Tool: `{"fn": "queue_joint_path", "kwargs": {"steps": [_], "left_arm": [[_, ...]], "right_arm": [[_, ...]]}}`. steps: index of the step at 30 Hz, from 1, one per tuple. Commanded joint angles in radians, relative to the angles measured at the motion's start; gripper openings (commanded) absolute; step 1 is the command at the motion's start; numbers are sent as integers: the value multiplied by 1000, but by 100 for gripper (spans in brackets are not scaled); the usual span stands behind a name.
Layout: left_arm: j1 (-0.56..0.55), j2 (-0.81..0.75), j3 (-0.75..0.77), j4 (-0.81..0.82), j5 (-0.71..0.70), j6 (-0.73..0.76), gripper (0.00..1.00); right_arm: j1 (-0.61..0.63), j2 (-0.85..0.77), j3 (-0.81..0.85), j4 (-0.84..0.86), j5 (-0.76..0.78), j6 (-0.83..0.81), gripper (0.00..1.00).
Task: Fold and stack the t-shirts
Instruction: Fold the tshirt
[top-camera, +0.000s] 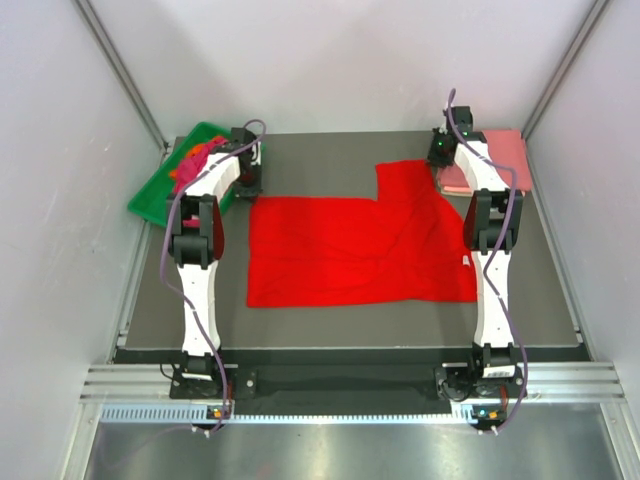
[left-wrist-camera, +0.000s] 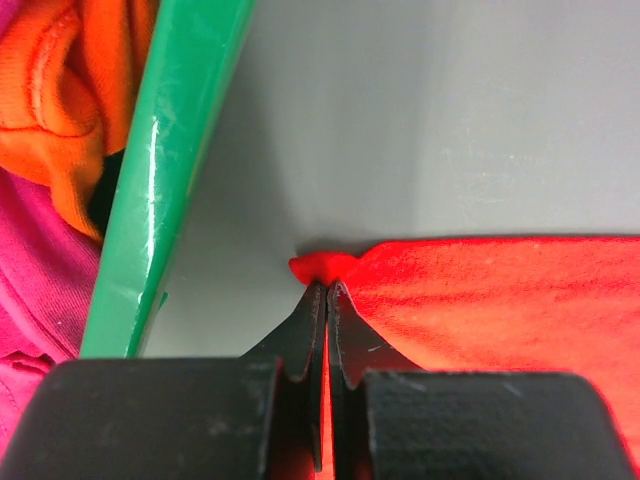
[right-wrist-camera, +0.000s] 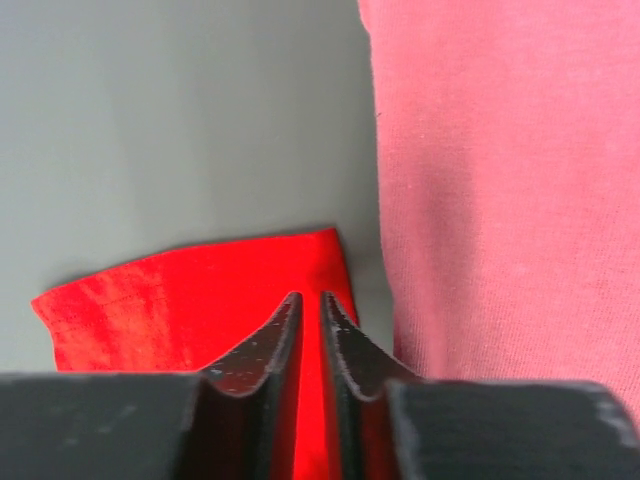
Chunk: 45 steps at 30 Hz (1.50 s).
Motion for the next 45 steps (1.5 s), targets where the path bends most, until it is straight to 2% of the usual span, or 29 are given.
{"fn": "queue_joint_path", "kwargs": {"steps": [1,5,16,25,35,39,45], "left_arm": [[5,-23,25,-16,51,-3,0],[5,-52,9,-24,54,-6,0],[5,-114,-58,-55,11,-28,0],[5,-179,-118,-32,19,-46,0],[-1,-167,-94,-35,33,-51,0],[-2,-172,-90,-36,34,-48,0],[-2,-175,-92,-35,39,-46,0]], "right_arm": [[9,8,29,22,-20,-17,11],[15,1,0,33,-63,-10,0],[89,-82,-157,53,-52,-34,0],[124,-240,-356,99,-37,-59,0],[118,-234,-255,192,-23,-62,27],[120,-196,-215,174,-37,-63,34],[120,-154,-189,186,-55,-58,37]]}}
